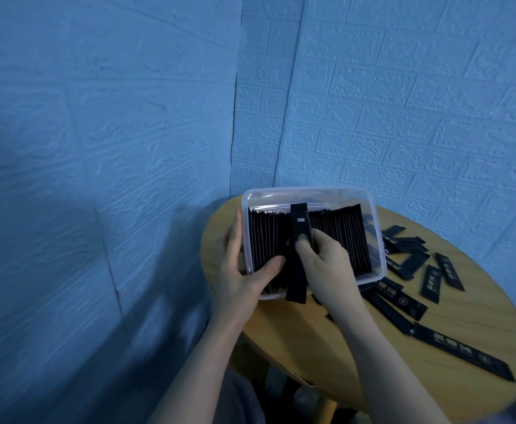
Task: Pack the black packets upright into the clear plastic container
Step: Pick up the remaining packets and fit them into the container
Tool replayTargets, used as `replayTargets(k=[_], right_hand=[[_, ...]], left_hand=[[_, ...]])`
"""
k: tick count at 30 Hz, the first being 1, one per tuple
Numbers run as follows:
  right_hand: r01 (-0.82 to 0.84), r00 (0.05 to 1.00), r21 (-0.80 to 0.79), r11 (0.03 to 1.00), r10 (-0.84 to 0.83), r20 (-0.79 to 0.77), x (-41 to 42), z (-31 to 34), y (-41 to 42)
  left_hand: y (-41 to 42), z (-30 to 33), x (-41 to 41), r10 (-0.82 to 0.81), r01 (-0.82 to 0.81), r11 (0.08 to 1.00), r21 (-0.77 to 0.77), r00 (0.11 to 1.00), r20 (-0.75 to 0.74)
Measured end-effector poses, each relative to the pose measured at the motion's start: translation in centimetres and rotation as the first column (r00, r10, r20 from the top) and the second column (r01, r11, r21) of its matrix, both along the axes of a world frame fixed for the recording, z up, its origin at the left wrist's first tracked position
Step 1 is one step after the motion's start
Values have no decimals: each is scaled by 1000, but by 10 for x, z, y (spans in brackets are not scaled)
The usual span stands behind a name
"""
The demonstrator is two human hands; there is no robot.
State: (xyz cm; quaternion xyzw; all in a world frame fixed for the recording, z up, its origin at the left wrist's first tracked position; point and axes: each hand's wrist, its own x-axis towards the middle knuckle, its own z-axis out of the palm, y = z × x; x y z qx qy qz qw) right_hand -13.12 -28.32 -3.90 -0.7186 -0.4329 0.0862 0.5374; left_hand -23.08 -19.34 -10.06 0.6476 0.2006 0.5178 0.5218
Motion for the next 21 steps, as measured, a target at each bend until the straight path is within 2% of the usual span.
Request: replayTargets(k=[4,13,18,21], right_hand=[[-1,999,42,999,-1,33,4,-2,2],[141,990,191,971,-137,-32,2,8,7],[92,995,150,984,-88,-37,-5,-1,7],[42,995,135,990,-29,-95,-4,-2,-1]], left_hand=[[-1,0,0,-8,8,1000,-6,1000,16],[0,0,1,5,-5,1000,14,1000,29],[1,-1,0,3,-3,1000,16,1000,27],[1,0,0,-2,2,1000,17,1000,20]])
